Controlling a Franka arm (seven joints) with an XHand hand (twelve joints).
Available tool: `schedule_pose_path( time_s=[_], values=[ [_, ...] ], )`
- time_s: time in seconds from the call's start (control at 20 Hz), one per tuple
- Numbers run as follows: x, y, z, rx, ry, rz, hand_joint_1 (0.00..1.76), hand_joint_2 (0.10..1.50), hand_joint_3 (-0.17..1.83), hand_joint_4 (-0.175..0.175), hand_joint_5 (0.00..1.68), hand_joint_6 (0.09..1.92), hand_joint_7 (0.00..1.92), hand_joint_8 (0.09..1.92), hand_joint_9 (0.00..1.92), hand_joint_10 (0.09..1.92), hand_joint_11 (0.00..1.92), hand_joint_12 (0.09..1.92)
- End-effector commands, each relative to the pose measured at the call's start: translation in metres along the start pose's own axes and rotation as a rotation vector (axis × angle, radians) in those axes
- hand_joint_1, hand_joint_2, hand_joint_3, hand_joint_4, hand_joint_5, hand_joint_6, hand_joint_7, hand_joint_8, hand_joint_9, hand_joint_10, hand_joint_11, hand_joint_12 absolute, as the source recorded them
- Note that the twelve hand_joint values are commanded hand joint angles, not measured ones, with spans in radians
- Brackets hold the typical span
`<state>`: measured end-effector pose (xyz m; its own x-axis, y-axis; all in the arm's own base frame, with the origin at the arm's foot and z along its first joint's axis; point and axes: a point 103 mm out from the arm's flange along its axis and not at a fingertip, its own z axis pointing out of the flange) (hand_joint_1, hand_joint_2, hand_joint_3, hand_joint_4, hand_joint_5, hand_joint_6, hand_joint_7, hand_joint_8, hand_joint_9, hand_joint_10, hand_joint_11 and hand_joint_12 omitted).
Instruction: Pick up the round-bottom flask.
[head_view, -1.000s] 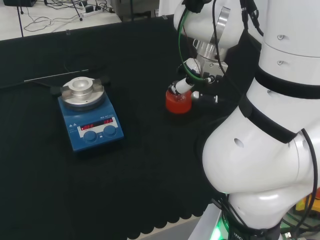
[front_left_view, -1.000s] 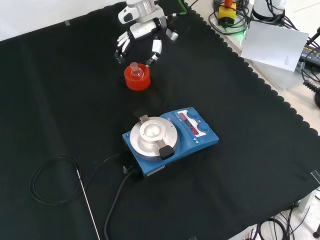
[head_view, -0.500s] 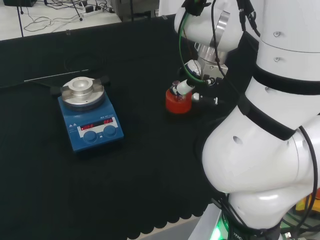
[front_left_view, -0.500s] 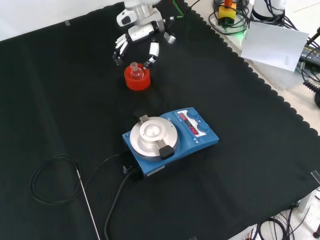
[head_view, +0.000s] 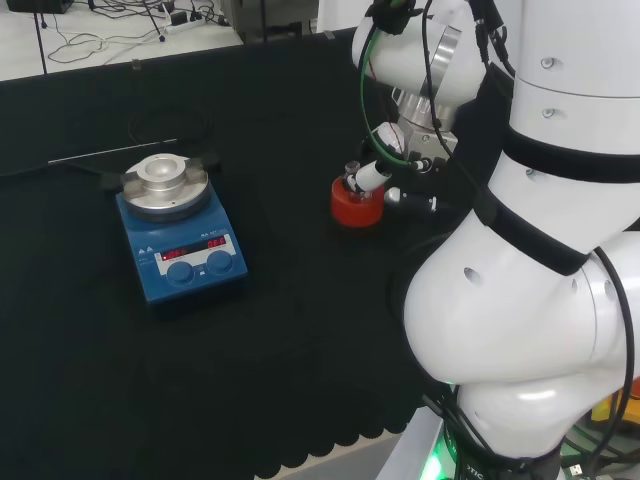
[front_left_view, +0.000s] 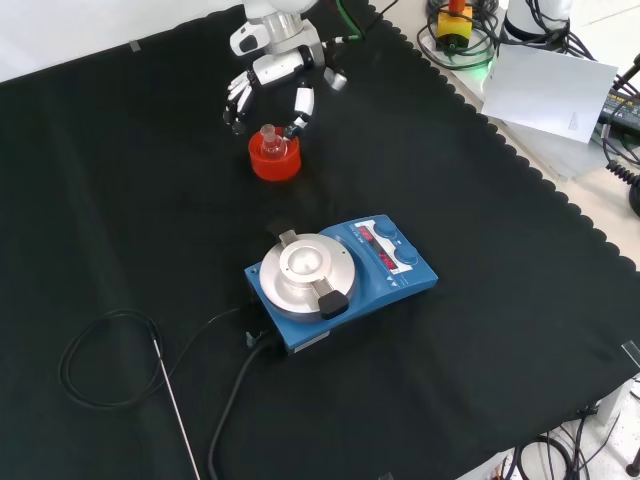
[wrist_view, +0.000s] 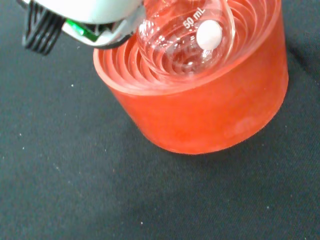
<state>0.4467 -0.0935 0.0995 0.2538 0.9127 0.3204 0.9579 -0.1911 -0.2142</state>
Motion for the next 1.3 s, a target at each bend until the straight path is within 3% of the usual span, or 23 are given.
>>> schedule_pose_path(
  time_s=[0.05,0.35,0.8,1.05,1.15,1.2,1.3],
  values=[
    [0.0000,0.0053,0.0004,-0.006,0.015,-0.004,0.93,0.55,0.60,-0.064,0.62,0.57,0.32,0.68,0.55,0.63,0.26,1.37],
    [0.0005,0.0095,0.0022,-0.005,0.001,-0.007,0.93,0.56,0.61,-0.065,0.65,0.74,0.34,0.69,0.57,0.64,0.27,1.37],
    [0.0042,0.0110,0.0045,-0.013,-0.009,-0.004,0.94,0.57,0.61,-0.066,0.65,0.78,0.34,0.69,0.57,0.64,0.28,1.37],
    [0.0033,0.0126,0.0015,-0.046,-0.040,0.001,0.97,0.63,0.62,-0.087,0.97,0.78,0.41,0.69,0.63,0.63,0.34,1.35],
    [0.0033,0.0121,0.0009,-0.052,-0.031,0.012,1.06,0.71,0.58,0.069,1.12,0.78,0.48,0.69,0.70,0.61,0.42,1.32],
    [0.0028,0.0115,0.0011,-0.053,-0.018,0.022,1.08,0.72,0.57,0.114,1.16,0.77,0.51,0.69,0.73,0.59,0.45,1.31],
    [0.0021,0.0101,0.0014,-0.055,-0.011,0.028,1.10,0.72,0.58,0.149,1.19,0.76,0.54,0.68,0.76,0.58,0.49,1.29]
  ],
)
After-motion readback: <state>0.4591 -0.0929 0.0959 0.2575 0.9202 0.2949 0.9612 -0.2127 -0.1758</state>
